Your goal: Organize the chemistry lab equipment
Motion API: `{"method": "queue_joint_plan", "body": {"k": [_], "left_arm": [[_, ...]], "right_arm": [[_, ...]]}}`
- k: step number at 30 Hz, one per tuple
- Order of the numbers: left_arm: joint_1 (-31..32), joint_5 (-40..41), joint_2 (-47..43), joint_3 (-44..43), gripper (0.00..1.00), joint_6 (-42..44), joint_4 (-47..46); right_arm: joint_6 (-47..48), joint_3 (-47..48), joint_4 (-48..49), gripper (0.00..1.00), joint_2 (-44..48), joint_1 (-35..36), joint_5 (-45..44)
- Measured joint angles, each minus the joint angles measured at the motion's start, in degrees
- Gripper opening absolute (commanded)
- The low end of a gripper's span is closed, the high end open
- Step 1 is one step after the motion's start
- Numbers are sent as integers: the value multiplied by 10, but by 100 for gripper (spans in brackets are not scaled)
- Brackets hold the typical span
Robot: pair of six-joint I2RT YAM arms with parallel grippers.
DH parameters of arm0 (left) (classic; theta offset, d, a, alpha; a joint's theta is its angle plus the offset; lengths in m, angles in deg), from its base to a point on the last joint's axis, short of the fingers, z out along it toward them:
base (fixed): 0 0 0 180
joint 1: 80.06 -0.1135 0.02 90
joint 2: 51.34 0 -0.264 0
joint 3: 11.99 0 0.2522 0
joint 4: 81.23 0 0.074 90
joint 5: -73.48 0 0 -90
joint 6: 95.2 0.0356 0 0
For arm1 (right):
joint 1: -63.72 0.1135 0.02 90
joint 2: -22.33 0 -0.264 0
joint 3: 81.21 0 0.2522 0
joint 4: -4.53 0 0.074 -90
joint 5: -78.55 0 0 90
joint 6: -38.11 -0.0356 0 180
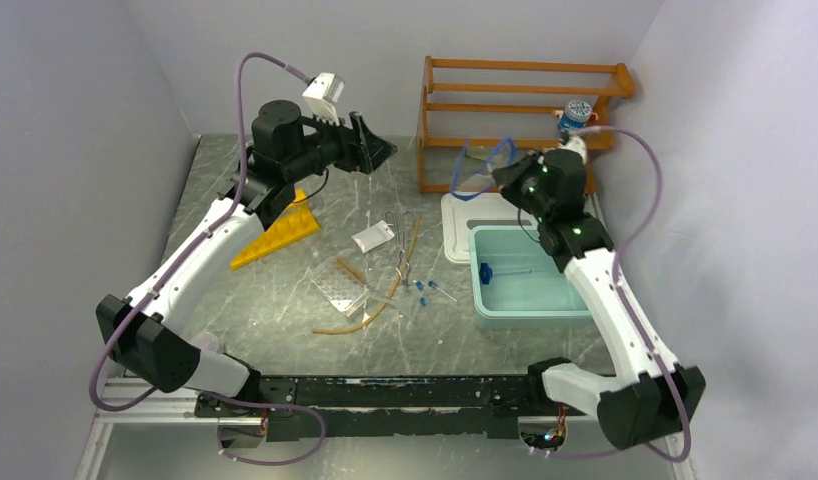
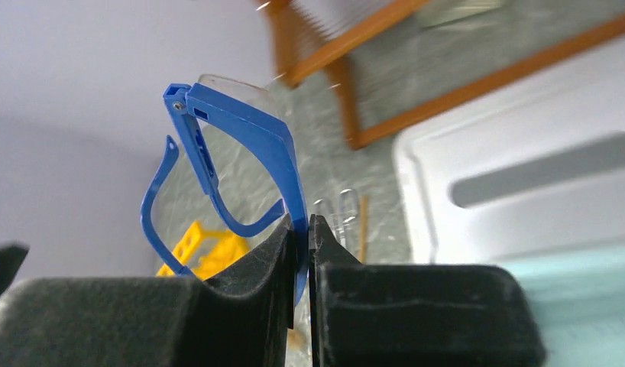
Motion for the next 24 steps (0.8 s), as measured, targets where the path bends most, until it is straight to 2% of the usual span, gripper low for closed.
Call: {"method": "queue_joint_plan", "body": {"k": [7, 12, 19, 24], "left_arm": [[0, 33, -19, 54, 77, 21, 27], [0, 42, -18, 86, 77, 26, 38], [0, 46, -19, 110, 77, 32, 38], [0, 50, -19, 115, 77, 36, 42]], "right_arm": [[-85, -25, -188, 7, 106, -19, -179], [-153, -30, -318, 9, 124, -19, -250], [-205, -103, -404, 9, 131, -19, -289], [-231, -132, -417, 9, 122, -19, -293]]}}
